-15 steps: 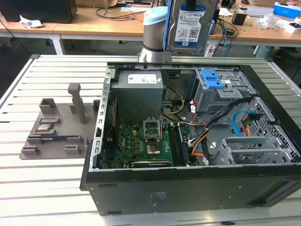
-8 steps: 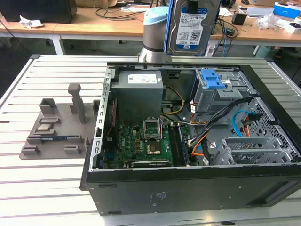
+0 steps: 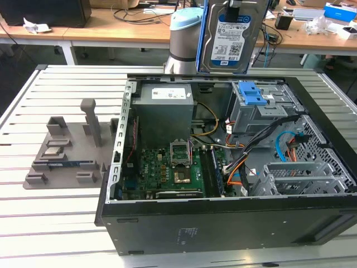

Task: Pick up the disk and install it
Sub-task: 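Pick up the disk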

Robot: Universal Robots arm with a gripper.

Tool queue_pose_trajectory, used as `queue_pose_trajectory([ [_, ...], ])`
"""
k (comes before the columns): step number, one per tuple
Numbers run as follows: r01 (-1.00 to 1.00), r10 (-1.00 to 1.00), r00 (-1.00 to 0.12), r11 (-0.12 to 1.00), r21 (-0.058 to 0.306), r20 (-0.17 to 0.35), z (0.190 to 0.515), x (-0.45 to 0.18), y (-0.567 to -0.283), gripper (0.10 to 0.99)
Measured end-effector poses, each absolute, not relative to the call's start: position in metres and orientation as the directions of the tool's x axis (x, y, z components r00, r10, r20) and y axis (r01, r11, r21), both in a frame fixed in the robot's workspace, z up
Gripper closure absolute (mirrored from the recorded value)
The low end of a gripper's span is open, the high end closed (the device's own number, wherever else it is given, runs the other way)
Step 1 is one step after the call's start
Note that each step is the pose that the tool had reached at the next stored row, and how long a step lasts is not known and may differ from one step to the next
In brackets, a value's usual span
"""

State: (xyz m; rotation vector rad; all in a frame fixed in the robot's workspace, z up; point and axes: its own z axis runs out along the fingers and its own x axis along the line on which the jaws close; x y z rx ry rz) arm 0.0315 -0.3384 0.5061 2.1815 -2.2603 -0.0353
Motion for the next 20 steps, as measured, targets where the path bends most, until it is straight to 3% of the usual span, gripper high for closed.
queue_pose_trajectory([
  [20,-0.999,-0.999,-0.036,0.035,0.016,-0.016,0.506,0.031,-0.404,0.722],
])
